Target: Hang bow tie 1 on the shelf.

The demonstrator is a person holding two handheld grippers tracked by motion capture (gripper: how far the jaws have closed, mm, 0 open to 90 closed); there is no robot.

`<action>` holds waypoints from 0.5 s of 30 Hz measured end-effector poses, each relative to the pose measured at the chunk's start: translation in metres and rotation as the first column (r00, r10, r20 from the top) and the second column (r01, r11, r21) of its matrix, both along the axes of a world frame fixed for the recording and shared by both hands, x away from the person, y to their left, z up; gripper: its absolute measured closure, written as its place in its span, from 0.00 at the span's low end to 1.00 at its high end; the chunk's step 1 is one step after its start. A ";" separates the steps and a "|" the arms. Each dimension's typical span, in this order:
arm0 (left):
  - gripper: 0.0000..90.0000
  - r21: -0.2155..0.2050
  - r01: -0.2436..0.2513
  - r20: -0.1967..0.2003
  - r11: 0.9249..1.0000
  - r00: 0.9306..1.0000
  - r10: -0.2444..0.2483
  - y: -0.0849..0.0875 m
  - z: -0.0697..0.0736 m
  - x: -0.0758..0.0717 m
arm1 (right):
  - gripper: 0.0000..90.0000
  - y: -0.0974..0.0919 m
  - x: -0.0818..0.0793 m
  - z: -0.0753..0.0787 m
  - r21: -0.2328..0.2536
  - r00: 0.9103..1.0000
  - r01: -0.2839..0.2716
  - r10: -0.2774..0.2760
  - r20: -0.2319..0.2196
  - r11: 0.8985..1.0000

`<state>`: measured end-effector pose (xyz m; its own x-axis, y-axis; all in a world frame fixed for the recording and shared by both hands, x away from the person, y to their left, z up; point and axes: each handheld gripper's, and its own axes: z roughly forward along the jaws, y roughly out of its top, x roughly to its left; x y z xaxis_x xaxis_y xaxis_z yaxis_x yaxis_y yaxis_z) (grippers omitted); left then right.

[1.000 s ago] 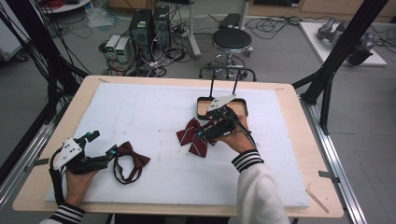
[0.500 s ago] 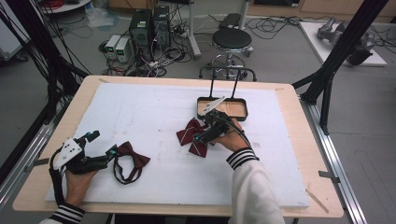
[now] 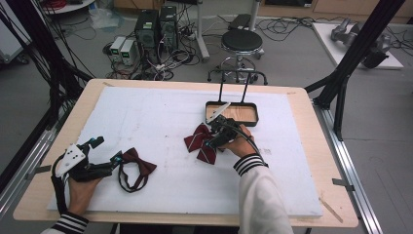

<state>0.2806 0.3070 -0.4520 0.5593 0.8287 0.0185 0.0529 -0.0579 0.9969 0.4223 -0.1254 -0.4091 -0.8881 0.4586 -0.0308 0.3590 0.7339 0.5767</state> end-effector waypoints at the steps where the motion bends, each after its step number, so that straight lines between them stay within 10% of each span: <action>1: 0.12 -0.001 -0.001 0.000 1.000 1.000 0.001 0.000 0.000 0.000 | 0.44 0.000 0.001 -0.001 -0.007 1.000 0.000 0.000 0.003 1.000; 15: 0.12 -0.001 -0.002 -0.001 1.000 1.000 0.002 0.000 0.000 0.000 | 0.62 -0.001 0.007 -0.007 -0.082 1.000 0.016 -0.016 0.005 0.996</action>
<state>0.2808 0.3069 -0.4520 0.5576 0.8299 0.0170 0.0541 -0.0567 0.9969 0.4289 -0.1263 -0.4158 -0.8805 0.4684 -0.0732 0.3683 0.7730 0.5165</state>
